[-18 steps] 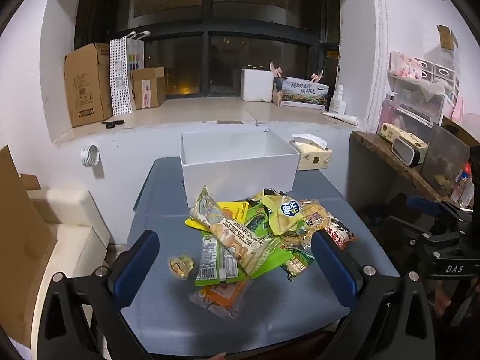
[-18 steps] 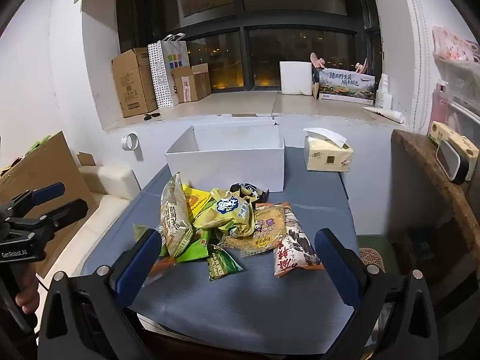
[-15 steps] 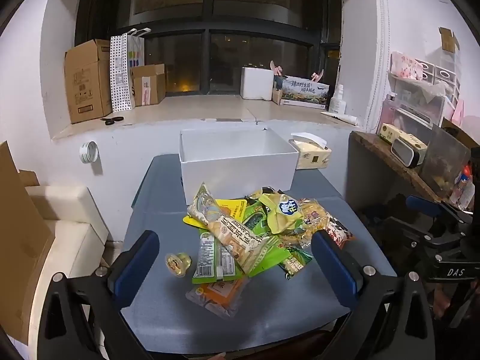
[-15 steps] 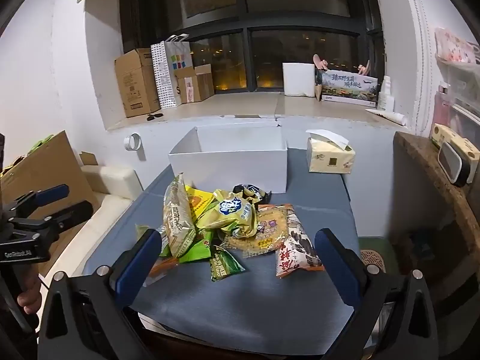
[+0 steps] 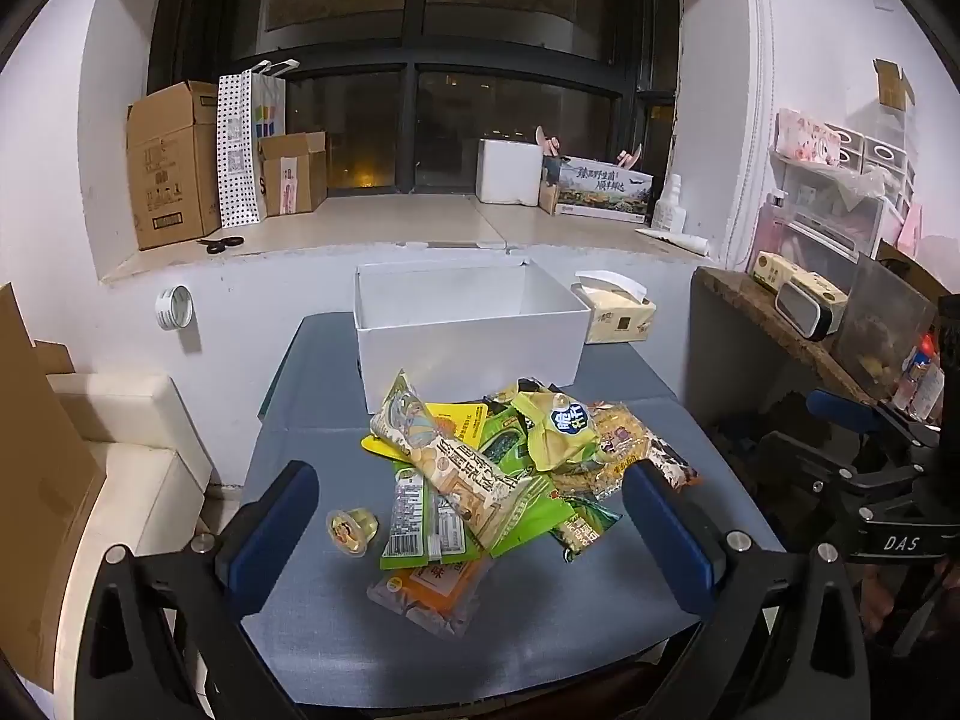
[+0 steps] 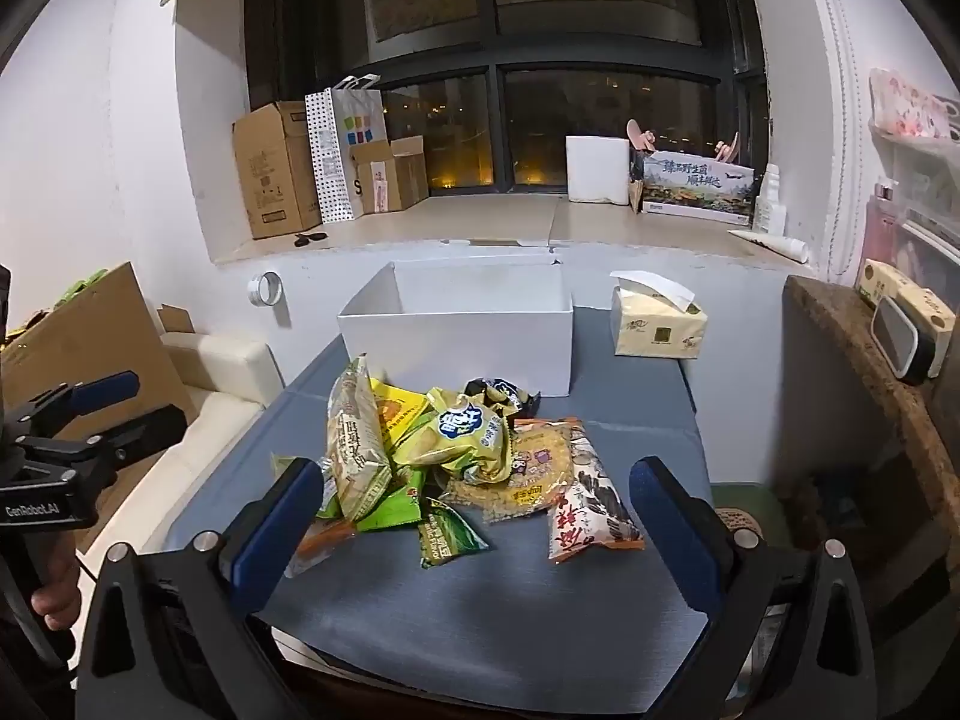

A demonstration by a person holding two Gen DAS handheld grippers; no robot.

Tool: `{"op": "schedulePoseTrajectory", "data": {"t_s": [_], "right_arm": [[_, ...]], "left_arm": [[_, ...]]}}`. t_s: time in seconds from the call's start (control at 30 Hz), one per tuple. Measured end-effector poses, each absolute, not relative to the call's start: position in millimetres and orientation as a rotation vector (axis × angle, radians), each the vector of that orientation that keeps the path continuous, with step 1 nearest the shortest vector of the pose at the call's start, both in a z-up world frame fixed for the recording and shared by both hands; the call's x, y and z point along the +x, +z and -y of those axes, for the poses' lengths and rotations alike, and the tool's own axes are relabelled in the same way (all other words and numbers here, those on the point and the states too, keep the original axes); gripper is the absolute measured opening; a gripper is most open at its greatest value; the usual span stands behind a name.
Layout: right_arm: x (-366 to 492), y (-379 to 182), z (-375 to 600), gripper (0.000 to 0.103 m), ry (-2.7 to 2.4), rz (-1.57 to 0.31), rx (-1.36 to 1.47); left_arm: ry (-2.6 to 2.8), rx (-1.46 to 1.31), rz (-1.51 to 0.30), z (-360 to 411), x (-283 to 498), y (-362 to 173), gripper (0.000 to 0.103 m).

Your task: Organize snacks

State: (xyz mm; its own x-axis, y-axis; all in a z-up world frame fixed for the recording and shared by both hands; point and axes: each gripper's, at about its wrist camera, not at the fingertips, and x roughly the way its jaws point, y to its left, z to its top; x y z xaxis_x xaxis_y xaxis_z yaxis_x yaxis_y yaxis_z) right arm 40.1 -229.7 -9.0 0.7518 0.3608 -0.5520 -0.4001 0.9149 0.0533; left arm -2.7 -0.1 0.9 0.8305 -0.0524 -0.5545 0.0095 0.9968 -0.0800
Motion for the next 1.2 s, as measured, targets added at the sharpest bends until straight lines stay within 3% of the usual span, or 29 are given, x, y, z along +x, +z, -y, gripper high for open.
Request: {"op": "schedulePoseTrajectory", "data": {"t_s": [1.2], "right_arm": [[40.9,-13.4,228.1,0.103,0.418,-0.587,-0.078]], "left_arm": [[-0.044,-0.045,-0.602,5.7,-1.7,-1.3,0.103]]}}
